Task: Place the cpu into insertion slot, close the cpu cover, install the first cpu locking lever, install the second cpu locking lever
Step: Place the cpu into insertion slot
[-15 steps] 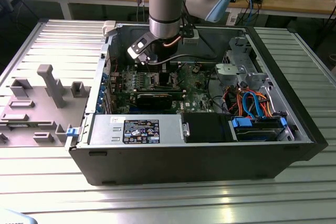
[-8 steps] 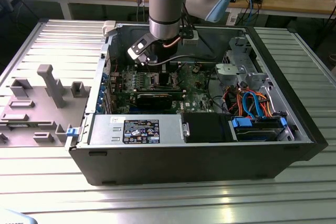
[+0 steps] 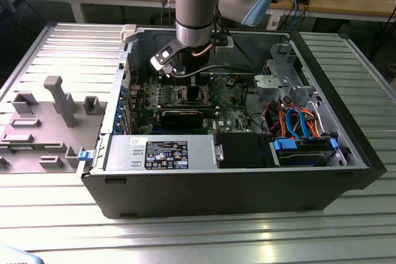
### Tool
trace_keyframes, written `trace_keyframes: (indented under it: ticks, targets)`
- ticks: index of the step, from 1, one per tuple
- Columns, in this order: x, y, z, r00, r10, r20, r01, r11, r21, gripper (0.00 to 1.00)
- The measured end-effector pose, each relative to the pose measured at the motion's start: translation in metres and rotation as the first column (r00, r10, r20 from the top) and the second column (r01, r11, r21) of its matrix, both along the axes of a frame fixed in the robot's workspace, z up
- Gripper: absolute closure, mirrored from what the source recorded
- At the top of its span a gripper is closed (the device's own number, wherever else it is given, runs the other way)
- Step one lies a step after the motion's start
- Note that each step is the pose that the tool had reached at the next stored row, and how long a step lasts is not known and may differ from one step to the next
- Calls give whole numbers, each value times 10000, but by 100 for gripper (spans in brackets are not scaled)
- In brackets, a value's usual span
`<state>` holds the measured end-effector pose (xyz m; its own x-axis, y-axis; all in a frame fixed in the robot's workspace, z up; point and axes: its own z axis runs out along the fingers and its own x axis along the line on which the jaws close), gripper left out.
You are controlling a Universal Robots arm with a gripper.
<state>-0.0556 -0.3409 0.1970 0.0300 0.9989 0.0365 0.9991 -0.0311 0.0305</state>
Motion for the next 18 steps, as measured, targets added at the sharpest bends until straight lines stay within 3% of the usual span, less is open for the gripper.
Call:
trace_keyframes:
  ticks: [9, 15, 18]
  targets:
    - [1, 1, 1, 10000, -7, 0, 7, 10000, -3, 38]
    - [1, 1, 83, 10000, -7, 0, 7, 10000, -59, 38]
    - [3, 7, 90, 10000, -5, 0, 5, 10000, -61, 38]
